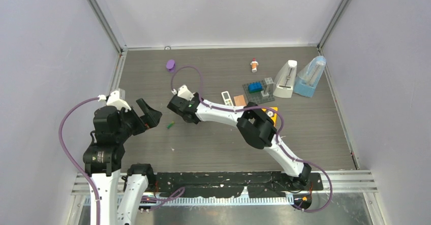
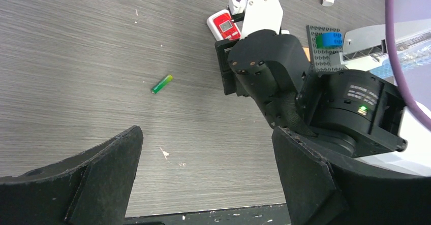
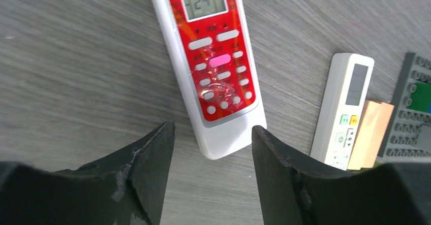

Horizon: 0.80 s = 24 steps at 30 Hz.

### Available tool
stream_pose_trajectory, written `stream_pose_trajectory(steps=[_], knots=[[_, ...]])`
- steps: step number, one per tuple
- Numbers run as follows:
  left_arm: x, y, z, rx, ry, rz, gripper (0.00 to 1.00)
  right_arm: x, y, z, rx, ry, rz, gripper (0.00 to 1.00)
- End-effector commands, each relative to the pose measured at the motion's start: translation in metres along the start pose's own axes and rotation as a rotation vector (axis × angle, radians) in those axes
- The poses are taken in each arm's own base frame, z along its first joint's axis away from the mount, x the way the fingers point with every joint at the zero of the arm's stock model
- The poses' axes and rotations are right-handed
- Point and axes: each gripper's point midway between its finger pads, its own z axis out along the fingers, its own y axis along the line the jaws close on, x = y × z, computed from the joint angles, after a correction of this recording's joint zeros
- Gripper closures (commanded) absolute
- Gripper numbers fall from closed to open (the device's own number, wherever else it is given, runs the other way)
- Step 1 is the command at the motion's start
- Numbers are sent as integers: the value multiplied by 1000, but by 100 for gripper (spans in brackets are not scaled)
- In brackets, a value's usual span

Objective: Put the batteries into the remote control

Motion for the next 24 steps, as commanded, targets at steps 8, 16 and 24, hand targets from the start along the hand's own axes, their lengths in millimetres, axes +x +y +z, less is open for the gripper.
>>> stream_pose_trajectory(steps=[8, 16, 24], knots=[[0, -6, -2, 40, -3, 20, 0, -38, -21, -82, -301, -66, 281, 29], [-1, -17, 1, 98, -6, 13, 0, 40, -94, -58, -183, 34, 350, 28], [-2, -20, 4, 118, 3, 1, 0, 79, -112, -25, -147, 131, 374, 28]])
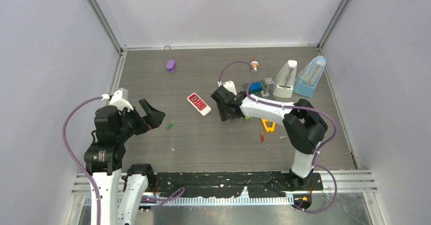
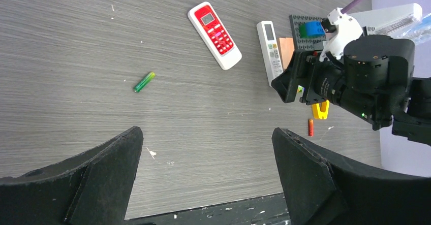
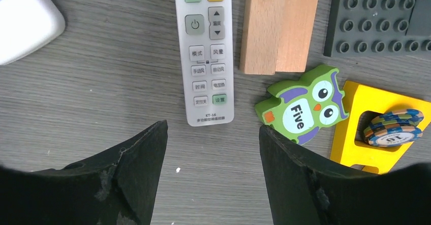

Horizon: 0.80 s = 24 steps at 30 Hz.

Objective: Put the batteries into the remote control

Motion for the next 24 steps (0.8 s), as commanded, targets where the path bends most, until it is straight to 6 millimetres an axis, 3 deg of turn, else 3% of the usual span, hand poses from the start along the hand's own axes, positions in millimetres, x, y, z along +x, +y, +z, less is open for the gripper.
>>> stream_pose_trajectory(steps=[1, 9, 15, 19, 24], knots=[[-8, -10, 2, 49, -23, 5, 0, -7, 6, 8, -26, -22, 51, 28], [-10, -11, 3, 50, -24, 3, 0, -6, 8, 27, -86, 8, 97, 29], [-11, -11, 3, 53, -24, 3, 0, -4, -2, 41, -48, 24, 119, 39], [-11, -19, 2, 94, -28, 9, 0, -1, -2, 45, -43, 32, 99, 54], [-12, -31, 0, 166, -42, 21, 1, 2, 10, 42, -124, 47, 93, 85]])
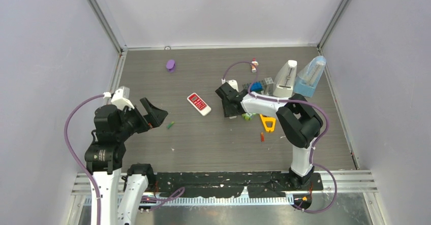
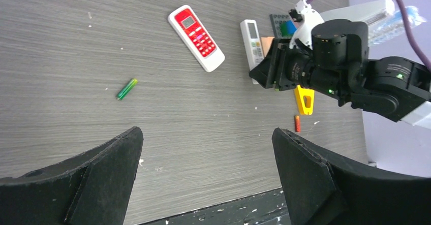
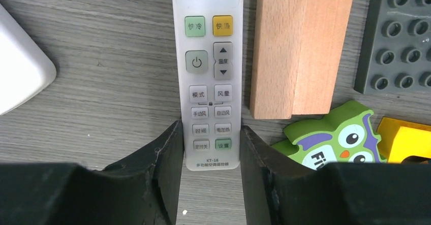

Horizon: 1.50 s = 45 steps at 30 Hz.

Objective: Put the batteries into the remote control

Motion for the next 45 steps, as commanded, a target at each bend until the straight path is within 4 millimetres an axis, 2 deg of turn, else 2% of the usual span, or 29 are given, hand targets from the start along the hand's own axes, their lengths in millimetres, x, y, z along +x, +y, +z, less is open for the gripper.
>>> stream_pose_trajectory(steps=[1, 4, 7, 8, 9, 10, 11, 12, 13, 16, 17, 21, 24, 27, 32, 34, 36, 42, 45], knots=[[-9, -22, -2, 120, -46, 28, 0, 2, 14, 0, -95, 5, -22, 90], [-8, -43, -6, 250, -48, 66, 0, -8, 33, -24, -242, -30, -51, 93], [-8, -63, -13, 375, -64, 88, 0, -25, 52, -60, -398, -79, -57, 94], [-10, -69, -16, 407, -77, 93, 0, -27, 66, -73, -499, -77, -57, 94], [-13, -74, -18, 440, -96, 99, 0, -27, 80, -95, -616, -71, -59, 94], [-15, -77, -19, 456, -109, 91, 0, -31, 89, -106, -691, -85, -34, 94], [-18, -81, -21, 472, -125, 75, 0, -31, 104, -135, -829, -70, -5, 94], [-20, -84, -22, 491, -131, 63, 0, -37, 114, -148, -916, -108, 11, 94], [-22, -88, -23, 513, -140, 56, 1, -38, 124, -179, -1046, -96, 49, 93], [-26, -94, -24, 547, -146, 37, 1, -52, 133, -235, -1274, -187, 101, 93], [-26, -95, -24, 554, -144, 30, 1, -50, 136, -249, -1326, -157, 134, 93], [-29, -107, -28, 628, -126, -20, 0, -60, 137, -308, -1527, -215, 171, 93], [-38, -132, -46, 762, -119, -62, 0, -63, 136, -343, -1642, -168, 238, 93], [-49, -144, -59, 826, -151, -93, 0, -65, 133, -383, -1782, -176, 264, 93], [-58, -151, -60, 876, -154, -128, 0, -58, 133, -423, -1940, -115, 289, 93], [-60, -154, -59, 893, -145, -143, 0, -54, 136, -430, -1967, -98, 281, 93], [-63, -154, -56, 895, -141, -168, 1, -52, 143, -431, -1956, -91, 257, 93], [-67, -152, -48, 879, -132, -217, 0, -42, 167, -411, -1862, -51, 204, 93], [-56, -156, -47, 901, -97, -197, 9, -41, 171, -406, -1855, -40, 209, 93]])
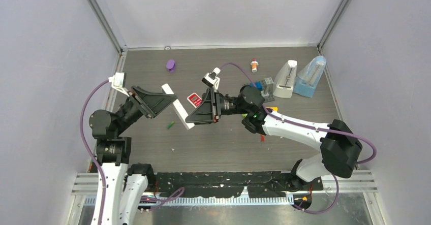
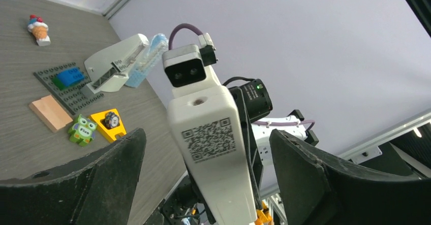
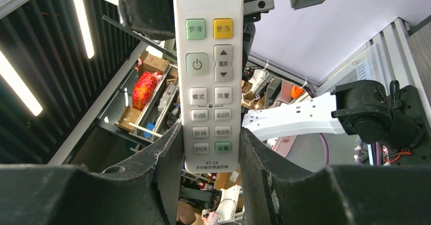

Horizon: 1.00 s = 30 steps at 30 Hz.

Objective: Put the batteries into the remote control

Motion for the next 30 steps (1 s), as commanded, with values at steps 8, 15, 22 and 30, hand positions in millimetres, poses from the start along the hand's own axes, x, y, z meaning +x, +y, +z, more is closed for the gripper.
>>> stream_pose_trajectory(steps=[8, 15, 22, 30], knots=[[21, 19, 3, 4, 67, -50, 36, 3, -17, 10, 10, 53, -34, 93], [29, 44, 4, -83, 92, -102, 92, 0, -42, 9, 85, 38, -30, 87], [28, 93, -6, -385, 55, -168, 100, -19, -62, -3, 293, -68, -177, 35], [27, 123, -20, -589, -6, -265, 100, -39, -95, -6, 683, -147, -529, 18]])
